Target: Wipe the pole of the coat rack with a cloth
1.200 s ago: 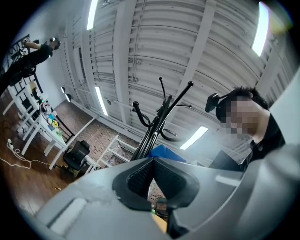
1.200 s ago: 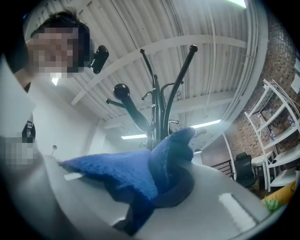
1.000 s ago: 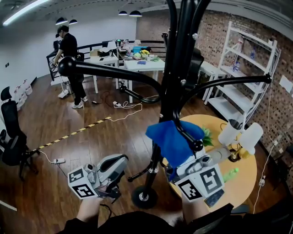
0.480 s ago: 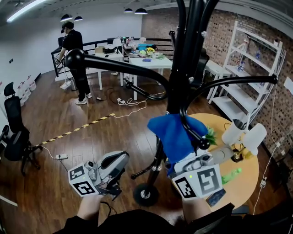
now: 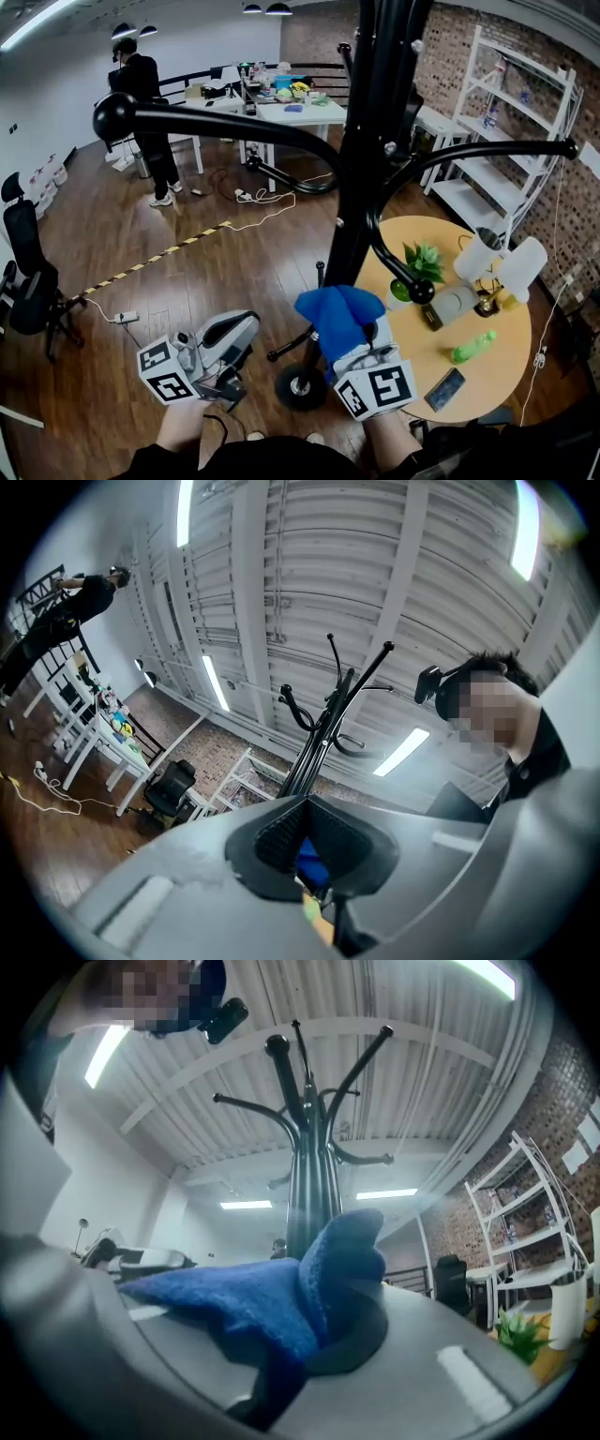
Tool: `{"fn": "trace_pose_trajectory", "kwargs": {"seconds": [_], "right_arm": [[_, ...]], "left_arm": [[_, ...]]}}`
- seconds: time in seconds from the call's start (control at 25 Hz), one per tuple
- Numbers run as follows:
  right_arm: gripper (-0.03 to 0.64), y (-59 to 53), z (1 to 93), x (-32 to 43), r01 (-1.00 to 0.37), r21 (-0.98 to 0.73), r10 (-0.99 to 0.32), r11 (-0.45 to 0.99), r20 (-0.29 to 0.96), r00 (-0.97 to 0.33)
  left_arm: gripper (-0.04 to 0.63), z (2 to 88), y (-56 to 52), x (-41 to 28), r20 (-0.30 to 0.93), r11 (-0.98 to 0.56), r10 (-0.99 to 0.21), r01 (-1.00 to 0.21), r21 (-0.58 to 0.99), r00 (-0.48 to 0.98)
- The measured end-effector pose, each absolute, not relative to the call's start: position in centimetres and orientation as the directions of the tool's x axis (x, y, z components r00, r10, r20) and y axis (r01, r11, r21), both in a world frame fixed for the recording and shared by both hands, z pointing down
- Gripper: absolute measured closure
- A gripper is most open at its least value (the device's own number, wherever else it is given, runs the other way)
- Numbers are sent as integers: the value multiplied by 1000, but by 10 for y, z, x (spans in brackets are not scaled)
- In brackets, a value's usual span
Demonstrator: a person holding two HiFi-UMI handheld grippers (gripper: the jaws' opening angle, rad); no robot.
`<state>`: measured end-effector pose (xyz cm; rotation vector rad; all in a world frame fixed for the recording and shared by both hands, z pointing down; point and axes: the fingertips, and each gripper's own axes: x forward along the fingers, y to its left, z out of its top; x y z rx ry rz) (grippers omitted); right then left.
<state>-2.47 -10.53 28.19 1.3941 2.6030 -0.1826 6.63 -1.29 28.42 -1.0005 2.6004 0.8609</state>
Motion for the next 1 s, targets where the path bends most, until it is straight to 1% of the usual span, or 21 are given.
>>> {"fn": "trace_pose_trajectory", "kwargs": {"seconds": [0.12,0.28,0.36,0.44,0.56,0.76,0.88,1.0], "right_arm": [[584,-106,325,-28,828,-63,816,557,-143,-560],[585,-105,381,-27,807,-94,803,583,-82,-590],[586,-106,412,-27,794,-118,797,597,-26,-603],[586,-106,439,-28,789,-132,797,601,19,-604],[586,-106,462,-29,791,-161,806,590,49,-591],[586,-105,461,-29,786,-242,816,569,49,-576],[586,-106,434,-29,793,-274,823,544,-10,-568],[586,-107,389,-28,812,-277,826,514,-96,-556]], "left_arm": [[594,288,-16,65,-386,588,-551,-672,450,-740],[594,293,-19,67,-370,586,-558,-668,458,-743],[594,293,-21,69,-367,585,-562,-670,456,-741],[594,292,-22,70,-365,587,-565,-672,453,-740],[594,292,-21,70,-364,593,-560,-667,451,-744],[594,292,-16,74,-369,597,-552,-663,452,-748],[594,293,-12,77,-372,601,-544,-659,452,-752],[594,291,-9,79,-382,606,-536,-658,447,-753]]}}
